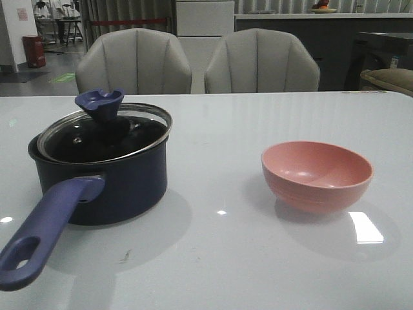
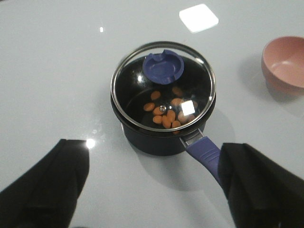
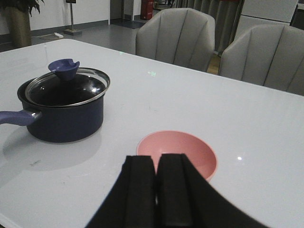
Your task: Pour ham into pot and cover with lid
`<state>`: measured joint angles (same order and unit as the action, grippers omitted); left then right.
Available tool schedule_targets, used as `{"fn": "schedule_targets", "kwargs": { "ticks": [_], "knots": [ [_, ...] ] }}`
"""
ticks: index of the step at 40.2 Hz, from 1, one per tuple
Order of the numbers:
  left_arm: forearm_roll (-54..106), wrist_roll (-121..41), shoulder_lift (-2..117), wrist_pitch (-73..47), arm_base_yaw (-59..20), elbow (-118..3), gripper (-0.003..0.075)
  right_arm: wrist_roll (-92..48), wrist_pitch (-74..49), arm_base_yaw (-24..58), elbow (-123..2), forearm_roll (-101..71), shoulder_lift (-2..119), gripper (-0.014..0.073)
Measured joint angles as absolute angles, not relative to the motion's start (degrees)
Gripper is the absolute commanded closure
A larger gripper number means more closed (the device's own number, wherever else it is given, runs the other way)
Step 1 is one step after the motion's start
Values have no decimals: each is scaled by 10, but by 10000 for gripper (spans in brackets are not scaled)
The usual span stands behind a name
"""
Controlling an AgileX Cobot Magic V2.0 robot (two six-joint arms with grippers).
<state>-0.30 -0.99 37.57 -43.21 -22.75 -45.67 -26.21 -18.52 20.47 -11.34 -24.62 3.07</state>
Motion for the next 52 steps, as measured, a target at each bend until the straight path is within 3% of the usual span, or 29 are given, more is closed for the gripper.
{"fn": "schedule_targets", "kwargs": {
  "ticks": [10,24,52],
  "knots": [
    [-3,-10,164,-345,-227,-304,294,-262,-185,205,-113,-246,31,444],
    [-3,-10,22,-297,-227,-187,613,-262,-185,205,-113,-246,31,444],
    [-3,-10,21,-285,-227,-186,607,-262,-185,205,-113,-246,31,444]
  ]
}}
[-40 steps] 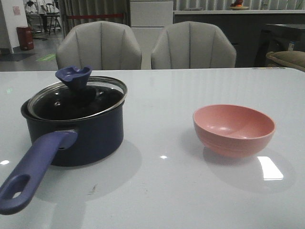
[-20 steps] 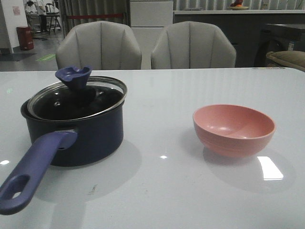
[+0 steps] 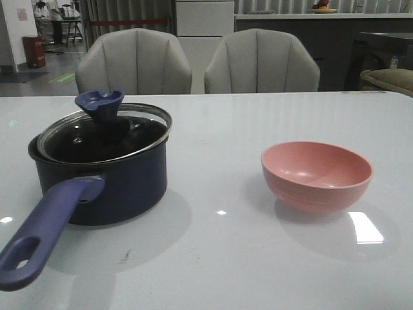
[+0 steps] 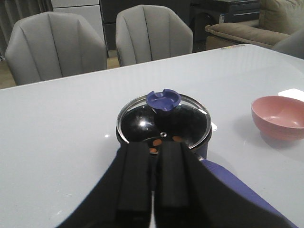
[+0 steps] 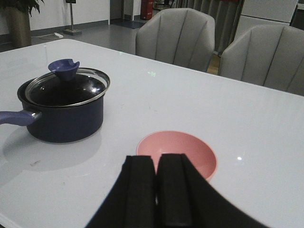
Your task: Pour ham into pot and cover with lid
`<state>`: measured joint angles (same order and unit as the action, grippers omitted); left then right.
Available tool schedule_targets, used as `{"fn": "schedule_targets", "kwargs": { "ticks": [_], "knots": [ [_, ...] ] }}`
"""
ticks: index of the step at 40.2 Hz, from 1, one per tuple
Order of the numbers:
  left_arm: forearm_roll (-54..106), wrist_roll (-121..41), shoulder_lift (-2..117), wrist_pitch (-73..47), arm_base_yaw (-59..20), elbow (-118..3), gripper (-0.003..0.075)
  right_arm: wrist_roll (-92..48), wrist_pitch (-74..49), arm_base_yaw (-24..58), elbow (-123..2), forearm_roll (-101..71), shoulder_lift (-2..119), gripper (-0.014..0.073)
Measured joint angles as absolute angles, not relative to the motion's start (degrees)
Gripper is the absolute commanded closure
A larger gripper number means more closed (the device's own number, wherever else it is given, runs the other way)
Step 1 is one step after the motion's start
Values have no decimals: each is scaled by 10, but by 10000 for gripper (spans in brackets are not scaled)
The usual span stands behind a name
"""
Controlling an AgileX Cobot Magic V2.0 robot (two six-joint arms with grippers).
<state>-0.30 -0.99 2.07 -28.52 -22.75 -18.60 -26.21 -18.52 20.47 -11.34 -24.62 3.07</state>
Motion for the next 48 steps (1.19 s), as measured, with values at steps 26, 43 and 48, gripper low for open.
{"fn": "schedule_targets", "kwargs": {
  "ticks": [26,43,48],
  "knots": [
    [-6,-10,-1,3,-41,3,607,-262,-185,205,-113,-246,31,444],
    [0,-10,-3,12,-40,3,607,-262,-185,205,-113,-246,31,444],
    [0,-10,-3,11,-40,3,607,-262,-185,205,-113,-246,31,444]
  ]
}}
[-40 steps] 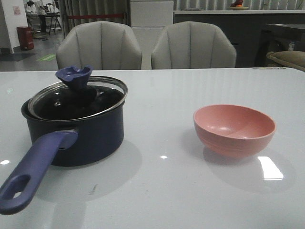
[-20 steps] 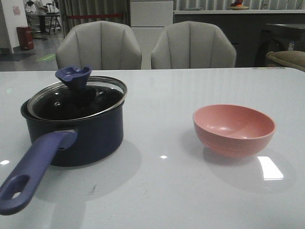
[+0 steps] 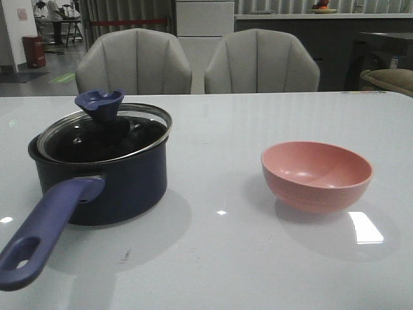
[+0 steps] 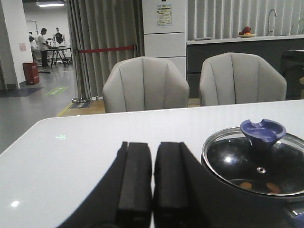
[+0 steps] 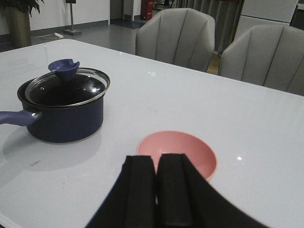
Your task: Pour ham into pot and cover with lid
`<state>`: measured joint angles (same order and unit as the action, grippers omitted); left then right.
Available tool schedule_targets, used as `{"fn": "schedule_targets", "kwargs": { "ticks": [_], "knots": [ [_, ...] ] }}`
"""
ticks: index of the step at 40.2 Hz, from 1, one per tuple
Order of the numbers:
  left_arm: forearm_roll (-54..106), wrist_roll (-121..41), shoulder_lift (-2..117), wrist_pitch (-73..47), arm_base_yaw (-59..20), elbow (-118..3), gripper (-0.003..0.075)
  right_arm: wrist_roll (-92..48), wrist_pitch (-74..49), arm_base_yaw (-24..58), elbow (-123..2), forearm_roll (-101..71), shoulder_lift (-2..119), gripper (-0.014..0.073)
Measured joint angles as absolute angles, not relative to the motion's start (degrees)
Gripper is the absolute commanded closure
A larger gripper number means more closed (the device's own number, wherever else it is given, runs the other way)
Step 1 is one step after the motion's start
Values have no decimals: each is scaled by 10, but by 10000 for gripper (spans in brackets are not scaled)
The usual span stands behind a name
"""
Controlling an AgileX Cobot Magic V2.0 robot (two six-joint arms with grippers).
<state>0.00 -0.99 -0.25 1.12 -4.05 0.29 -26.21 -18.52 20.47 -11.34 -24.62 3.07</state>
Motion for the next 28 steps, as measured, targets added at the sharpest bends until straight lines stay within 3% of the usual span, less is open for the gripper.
{"fn": "schedule_targets", "kwargs": {
  "ticks": [28],
  "knots": [
    [0,-10,-3,11,-40,3,607,-262,-185,205,-113,-239,31,444]
  ]
}}
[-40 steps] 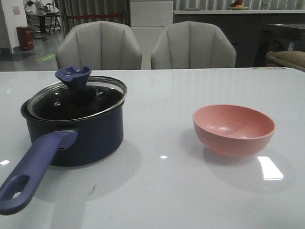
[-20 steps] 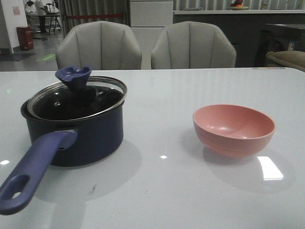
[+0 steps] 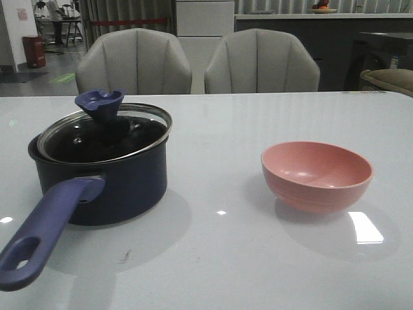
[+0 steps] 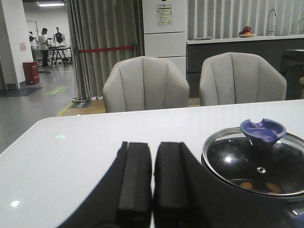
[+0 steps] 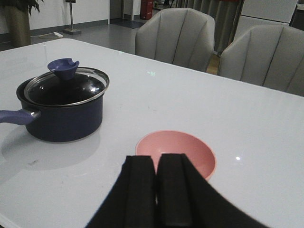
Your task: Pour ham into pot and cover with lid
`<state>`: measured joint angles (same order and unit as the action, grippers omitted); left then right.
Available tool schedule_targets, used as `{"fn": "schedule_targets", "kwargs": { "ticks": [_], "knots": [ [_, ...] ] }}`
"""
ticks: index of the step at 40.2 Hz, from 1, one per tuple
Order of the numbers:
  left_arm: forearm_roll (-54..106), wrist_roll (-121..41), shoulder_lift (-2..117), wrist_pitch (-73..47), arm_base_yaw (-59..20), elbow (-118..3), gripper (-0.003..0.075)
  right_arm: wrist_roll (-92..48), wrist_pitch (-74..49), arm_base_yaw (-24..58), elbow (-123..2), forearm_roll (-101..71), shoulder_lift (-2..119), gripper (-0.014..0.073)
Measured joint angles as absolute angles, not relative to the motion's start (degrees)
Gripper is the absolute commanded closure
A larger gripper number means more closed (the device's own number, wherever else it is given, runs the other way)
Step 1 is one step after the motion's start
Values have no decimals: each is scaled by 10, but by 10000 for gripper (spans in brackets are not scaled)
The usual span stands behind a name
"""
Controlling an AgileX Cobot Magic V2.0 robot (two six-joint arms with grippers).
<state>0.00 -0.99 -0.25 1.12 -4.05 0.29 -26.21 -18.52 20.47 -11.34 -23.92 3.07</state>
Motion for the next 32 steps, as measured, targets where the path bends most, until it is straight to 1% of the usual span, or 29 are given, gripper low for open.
{"fn": "schedule_targets", "kwargs": {
  "ticks": [5,12,19,25,32],
  "knots": [
    [0,-10,-3,11,-40,3,607,-231,-184,188,-113,-192,31,444],
    [0,-10,-3,11,-40,3,607,-112,-178,115,-108,-63,27,444],
    [0,-10,-3,11,-40,3,607,-16,-131,53,-69,17,-1,444],
    [0,-10,-3,11,-40,3,607,18,-95,48,-22,32,-6,444],
    [0,-10,-3,11,-40,3,607,60,-70,69,14,34,-6,444]
  ]
}}
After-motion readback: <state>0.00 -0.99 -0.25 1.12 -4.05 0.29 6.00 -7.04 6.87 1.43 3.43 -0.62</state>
